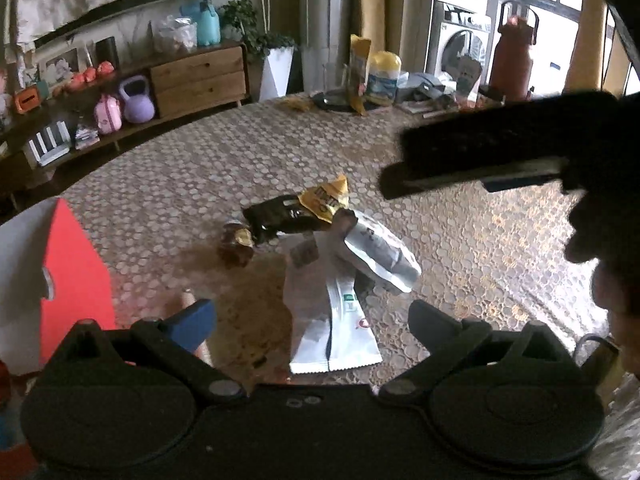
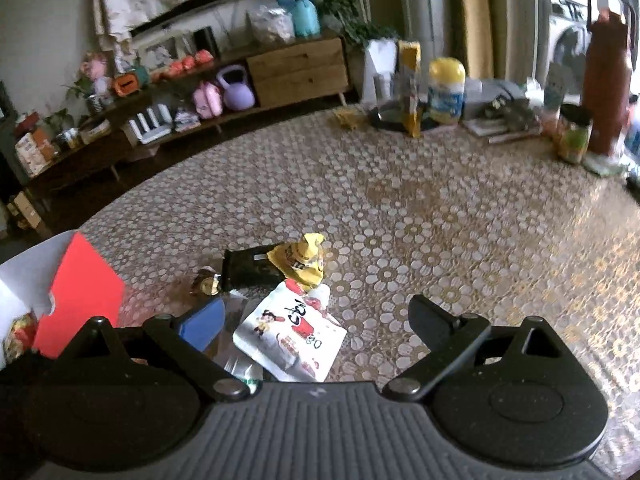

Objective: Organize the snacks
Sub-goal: 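Grasp the clear zip-lock bag with the left gripper while the right grasps the white spout pouch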

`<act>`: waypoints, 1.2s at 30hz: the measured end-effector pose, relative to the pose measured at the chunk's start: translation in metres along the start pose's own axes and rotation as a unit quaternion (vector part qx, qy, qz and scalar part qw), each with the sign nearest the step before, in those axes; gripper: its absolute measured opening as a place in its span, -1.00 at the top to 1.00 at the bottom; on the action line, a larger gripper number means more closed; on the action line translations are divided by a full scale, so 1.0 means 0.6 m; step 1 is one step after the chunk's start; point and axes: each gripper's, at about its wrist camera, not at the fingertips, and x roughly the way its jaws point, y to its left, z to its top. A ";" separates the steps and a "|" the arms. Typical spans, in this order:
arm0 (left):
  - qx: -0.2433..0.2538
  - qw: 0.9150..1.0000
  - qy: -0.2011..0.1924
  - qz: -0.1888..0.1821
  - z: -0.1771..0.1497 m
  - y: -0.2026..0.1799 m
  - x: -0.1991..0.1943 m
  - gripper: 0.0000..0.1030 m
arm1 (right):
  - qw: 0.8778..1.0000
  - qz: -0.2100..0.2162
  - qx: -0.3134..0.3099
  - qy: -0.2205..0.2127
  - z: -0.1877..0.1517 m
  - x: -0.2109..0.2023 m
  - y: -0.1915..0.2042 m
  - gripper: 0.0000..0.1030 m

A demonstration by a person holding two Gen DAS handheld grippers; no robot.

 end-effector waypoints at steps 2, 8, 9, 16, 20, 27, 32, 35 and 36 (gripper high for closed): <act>0.003 1.000 0.004 0.001 0.001 -0.003 0.014 -0.99 | 1.000 -0.002 0.012 0.010 0.003 0.020 0.002 -0.92; 0.001 1.000 0.018 0.003 0.007 -0.004 0.051 -0.98 | 0.999 0.000 0.038 0.035 0.006 0.064 0.008 -0.92; 0.001 1.000 0.020 0.003 0.008 -0.003 0.057 -0.97 | 0.998 0.001 0.047 0.039 0.005 0.071 0.006 -0.92; -0.009 0.999 0.042 -0.004 0.007 0.007 0.092 -0.81 | 0.988 0.020 0.128 0.080 -0.003 0.104 -0.021 -0.92; -0.029 0.998 0.055 -0.015 0.007 0.017 0.109 -0.61 | 0.986 0.027 0.138 0.085 -0.006 0.108 -0.022 -0.69; -0.054 0.995 0.067 -0.045 0.008 0.027 0.118 -0.34 | 0.981 0.045 0.165 0.095 -0.011 0.108 -0.028 -0.43; -0.059 0.994 0.072 -0.063 0.009 0.026 0.121 -0.02 | 0.979 0.047 0.172 0.094 -0.015 0.102 -0.030 -0.38; -0.058 0.994 0.073 -0.063 0.010 0.027 0.120 0.09 | 0.979 0.049 0.174 0.093 -0.018 0.098 -0.032 -0.36; -0.058 0.994 0.073 -0.062 0.011 0.030 0.122 0.14 | 0.979 0.049 0.175 0.092 -0.019 0.096 -0.033 -0.35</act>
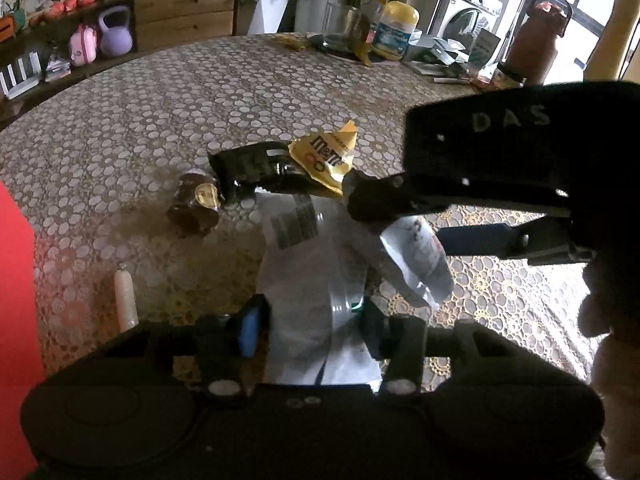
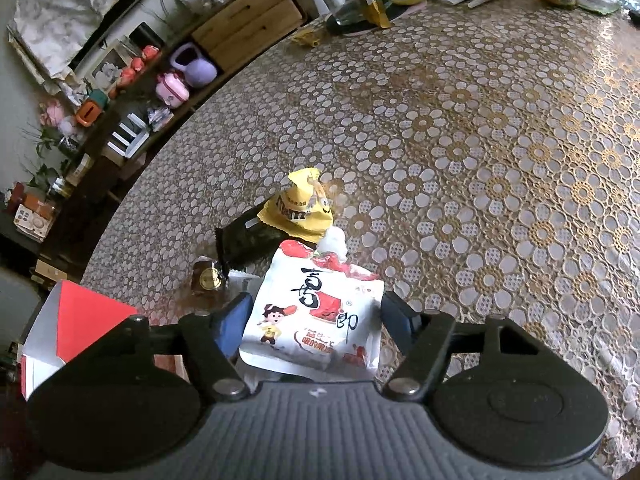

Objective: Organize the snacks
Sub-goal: 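Grasp the clear zip-lock bag with the left gripper while the right grasps the white spout pouch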

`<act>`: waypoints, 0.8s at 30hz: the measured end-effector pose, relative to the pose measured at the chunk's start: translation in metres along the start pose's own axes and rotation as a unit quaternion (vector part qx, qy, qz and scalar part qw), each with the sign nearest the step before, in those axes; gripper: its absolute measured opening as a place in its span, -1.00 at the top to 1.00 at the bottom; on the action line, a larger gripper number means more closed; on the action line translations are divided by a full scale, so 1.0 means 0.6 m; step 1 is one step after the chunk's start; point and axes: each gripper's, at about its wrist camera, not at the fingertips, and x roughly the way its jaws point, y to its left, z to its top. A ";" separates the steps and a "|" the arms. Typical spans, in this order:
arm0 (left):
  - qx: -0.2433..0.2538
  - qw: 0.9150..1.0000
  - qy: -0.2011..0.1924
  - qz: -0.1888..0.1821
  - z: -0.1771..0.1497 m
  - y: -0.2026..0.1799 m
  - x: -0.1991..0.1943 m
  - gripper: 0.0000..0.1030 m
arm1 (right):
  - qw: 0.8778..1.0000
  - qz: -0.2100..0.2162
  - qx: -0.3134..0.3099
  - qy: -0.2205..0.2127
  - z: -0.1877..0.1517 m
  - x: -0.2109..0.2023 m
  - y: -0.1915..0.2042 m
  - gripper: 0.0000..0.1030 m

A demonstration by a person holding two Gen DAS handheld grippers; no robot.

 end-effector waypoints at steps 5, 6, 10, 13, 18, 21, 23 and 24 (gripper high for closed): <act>0.001 1.000 -0.004 0.013 -0.001 0.001 -0.007 0.20 | 1.000 0.012 0.006 -0.005 -0.005 -0.017 -0.009 -0.12; 0.000 1.000 -0.006 0.013 -0.001 0.001 -0.010 0.20 | 1.000 0.011 0.007 -0.003 -0.006 -0.021 -0.010 -0.12; -0.005 1.000 -0.014 0.015 0.000 0.002 -0.025 0.20 | 1.000 0.009 -0.004 -0.006 -0.018 -0.030 -0.012 -0.05; -0.007 1.000 -0.017 0.019 -0.003 0.003 -0.040 0.21 | 1.000 0.019 0.000 -0.010 -0.026 -0.042 -0.016 0.30; -0.010 0.999 -0.023 0.024 -0.009 0.009 -0.064 0.21 | 0.999 0.022 -0.020 -0.021 -0.032 -0.067 -0.009 0.58; -0.011 0.999 -0.029 0.026 -0.013 0.012 -0.078 0.21 | 0.999 0.028 -0.007 -0.022 -0.033 -0.069 -0.019 0.58; -0.011 0.999 -0.031 0.026 -0.015 0.014 -0.083 0.21 | 0.999 0.027 -0.009 -0.023 -0.033 -0.068 -0.018 0.57; -0.010 0.999 -0.031 0.026 -0.016 0.015 -0.085 0.21 | 0.999 0.025 -0.013 -0.024 -0.034 -0.067 -0.017 0.55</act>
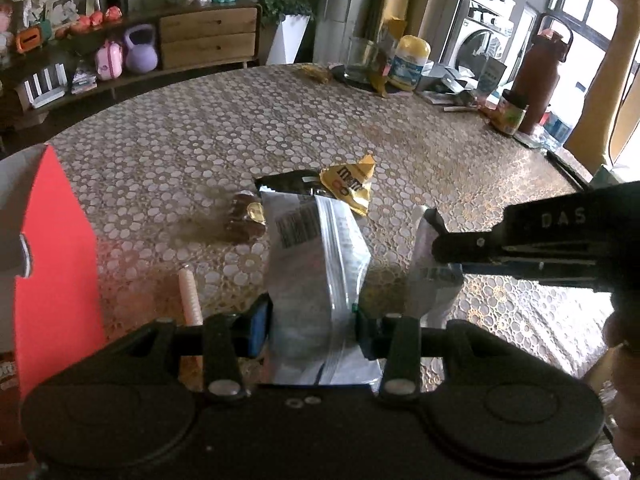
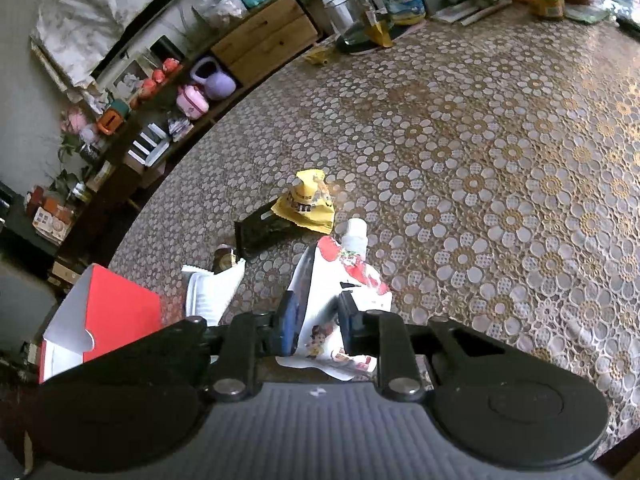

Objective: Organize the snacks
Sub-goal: 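Grasp the clear zip-lock bag with the left gripper while the right grasps the white spout pouch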

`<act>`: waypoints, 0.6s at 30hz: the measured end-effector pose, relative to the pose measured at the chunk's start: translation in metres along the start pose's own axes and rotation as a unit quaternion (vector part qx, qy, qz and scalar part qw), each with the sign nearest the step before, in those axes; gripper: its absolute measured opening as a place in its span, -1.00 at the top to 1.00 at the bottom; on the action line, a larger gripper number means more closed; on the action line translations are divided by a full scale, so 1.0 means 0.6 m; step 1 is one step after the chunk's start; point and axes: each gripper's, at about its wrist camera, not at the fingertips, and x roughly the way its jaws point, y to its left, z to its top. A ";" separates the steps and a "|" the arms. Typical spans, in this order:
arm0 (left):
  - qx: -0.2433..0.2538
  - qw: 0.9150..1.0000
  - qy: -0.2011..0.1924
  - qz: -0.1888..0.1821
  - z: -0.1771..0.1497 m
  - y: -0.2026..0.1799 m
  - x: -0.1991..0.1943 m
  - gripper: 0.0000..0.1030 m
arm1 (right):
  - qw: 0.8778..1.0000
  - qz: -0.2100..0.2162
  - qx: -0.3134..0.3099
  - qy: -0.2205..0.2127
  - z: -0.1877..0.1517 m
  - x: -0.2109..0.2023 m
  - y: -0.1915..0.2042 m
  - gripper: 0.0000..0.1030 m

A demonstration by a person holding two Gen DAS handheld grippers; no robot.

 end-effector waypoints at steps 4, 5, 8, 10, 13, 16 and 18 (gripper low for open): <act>-0.001 1.000 0.001 -0.001 -0.002 0.006 -0.004 0.21 | 1.000 -0.020 -0.005 0.001 0.001 0.009 0.005 0.00; -0.003 1.000 0.001 -0.002 -0.004 0.008 -0.005 0.21 | 0.999 -0.034 -0.008 0.004 0.001 0.014 0.006 -0.31; -0.008 1.000 0.001 -0.004 -0.004 0.014 -0.005 0.21 | 0.999 -0.034 -0.002 0.007 0.000 0.028 0.000 -0.42; -0.011 1.000 0.001 -0.005 -0.006 0.018 -0.004 0.21 | 0.999 -0.031 0.007 0.011 0.001 0.038 -0.003 -0.51; -0.015 1.000 0.003 -0.005 -0.008 0.023 -0.002 0.21 | 0.999 -0.030 0.008 0.015 0.000 0.057 0.005 -0.53; -0.017 1.000 0.005 -0.005 -0.010 0.028 0.000 0.21 | 0.999 -0.035 0.008 0.023 -0.001 0.075 0.018 -0.53; -0.020 1.000 0.006 -0.005 -0.011 0.033 0.001 0.21 | 0.999 -0.033 0.015 0.032 -0.002 0.086 0.021 -0.53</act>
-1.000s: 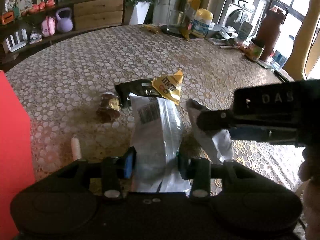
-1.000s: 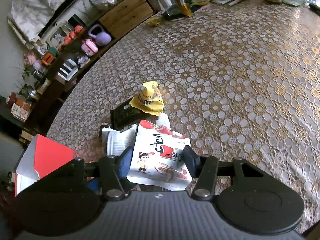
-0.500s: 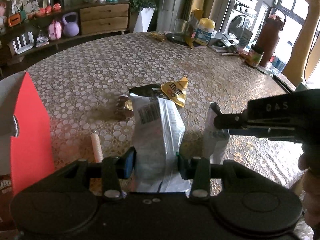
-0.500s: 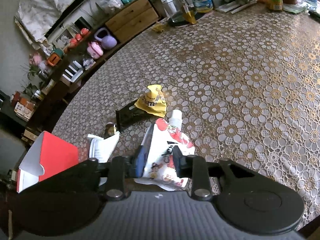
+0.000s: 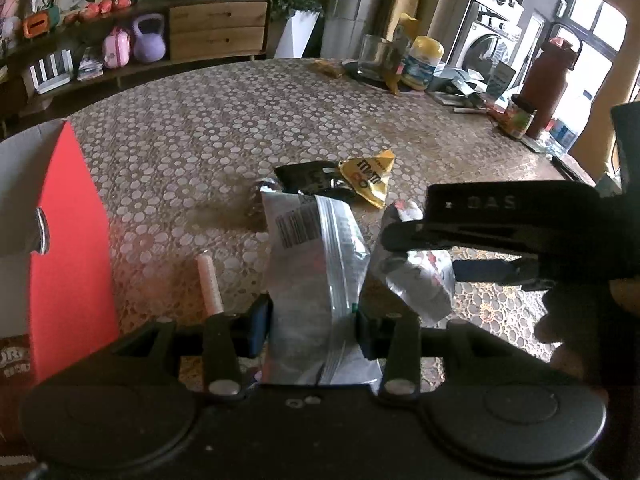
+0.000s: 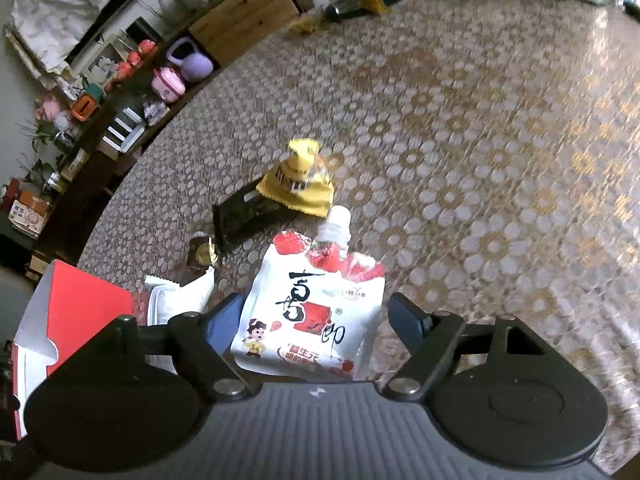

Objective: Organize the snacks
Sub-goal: 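Grasp the clear zip-lock bag with the left gripper while the right grasps the white spout pouch, then lift both held snacks and carry them over the red shoebox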

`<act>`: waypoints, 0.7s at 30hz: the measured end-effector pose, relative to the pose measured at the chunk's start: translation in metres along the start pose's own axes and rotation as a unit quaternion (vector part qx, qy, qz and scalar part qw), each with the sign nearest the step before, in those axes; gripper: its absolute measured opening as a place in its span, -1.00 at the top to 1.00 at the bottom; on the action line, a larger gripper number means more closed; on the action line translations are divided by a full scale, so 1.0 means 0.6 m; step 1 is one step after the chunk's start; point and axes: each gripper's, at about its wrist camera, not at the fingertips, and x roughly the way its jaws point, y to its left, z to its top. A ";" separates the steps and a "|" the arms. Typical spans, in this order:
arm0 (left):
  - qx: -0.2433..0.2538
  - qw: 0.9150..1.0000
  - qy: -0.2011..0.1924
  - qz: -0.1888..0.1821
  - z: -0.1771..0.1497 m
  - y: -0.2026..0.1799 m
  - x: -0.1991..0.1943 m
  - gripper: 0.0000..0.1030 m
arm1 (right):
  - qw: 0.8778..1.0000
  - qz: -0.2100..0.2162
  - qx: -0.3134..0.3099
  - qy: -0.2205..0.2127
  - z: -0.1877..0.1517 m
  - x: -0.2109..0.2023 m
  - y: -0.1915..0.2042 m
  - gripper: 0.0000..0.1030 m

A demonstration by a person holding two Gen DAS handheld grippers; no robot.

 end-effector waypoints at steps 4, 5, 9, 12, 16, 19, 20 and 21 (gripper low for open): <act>-0.004 1.000 0.001 -0.001 -0.001 0.010 0.002 0.21 | 1.000 -0.003 -0.010 0.001 -0.006 0.008 0.013 -0.38; -0.005 1.000 0.002 -0.001 -0.001 0.011 0.002 0.21 | 1.000 -0.009 -0.017 0.000 -0.008 0.008 0.018 -0.35; -0.008 1.000 0.000 -0.003 -0.002 0.015 0.002 0.21 | 1.000 -0.016 -0.024 -0.005 -0.014 0.003 0.019 -0.33; -0.009 1.000 -0.001 -0.005 -0.002 0.015 -0.001 0.21 | 0.999 -0.022 -0.026 -0.012 -0.017 -0.010 0.015 -0.31; -0.011 1.000 -0.006 -0.008 -0.004 0.014 -0.013 0.21 | 0.999 -0.017 -0.037 -0.025 -0.022 -0.042 0.016 -0.31; -0.009 1.000 -0.012 -0.008 -0.005 0.011 -0.030 0.21 | 0.998 -0.015 -0.053 -0.034 -0.029 -0.072 0.023 -0.31; -0.009 1.000 -0.014 -0.008 -0.005 0.011 -0.035 0.21 | 0.998 -0.014 -0.058 -0.036 -0.031 -0.080 0.027 -0.31; -0.009 1.000 -0.016 -0.008 -0.004 0.010 -0.042 0.21 | 0.997 -0.012 -0.062 -0.038 -0.033 -0.090 0.031 -0.31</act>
